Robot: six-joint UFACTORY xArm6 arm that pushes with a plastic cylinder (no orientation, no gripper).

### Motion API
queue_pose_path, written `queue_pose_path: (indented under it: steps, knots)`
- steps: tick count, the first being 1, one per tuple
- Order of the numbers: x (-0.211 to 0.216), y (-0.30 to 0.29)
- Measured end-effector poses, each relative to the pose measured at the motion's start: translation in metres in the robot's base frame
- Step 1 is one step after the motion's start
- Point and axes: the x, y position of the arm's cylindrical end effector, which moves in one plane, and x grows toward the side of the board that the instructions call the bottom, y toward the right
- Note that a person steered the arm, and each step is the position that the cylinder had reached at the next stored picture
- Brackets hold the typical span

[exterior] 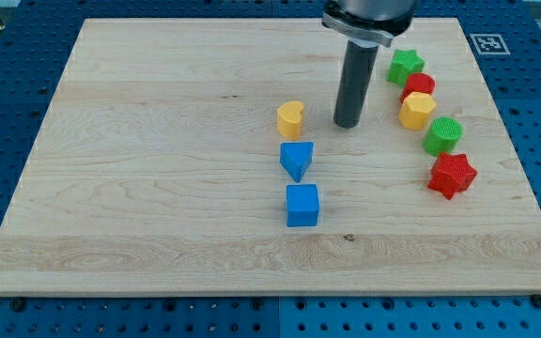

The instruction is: Move your arm diagonal to the triangle

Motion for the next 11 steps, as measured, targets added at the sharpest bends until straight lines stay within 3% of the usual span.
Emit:
queue_pose_path:
  steps: [2, 4, 6, 8, 11]
  knots:
    - [-0.001, -0.049]
    - [-0.059, -0.069]
    - [-0.029, -0.134]
    - [0.022, -0.133]
    - [-0.004, -0.109]
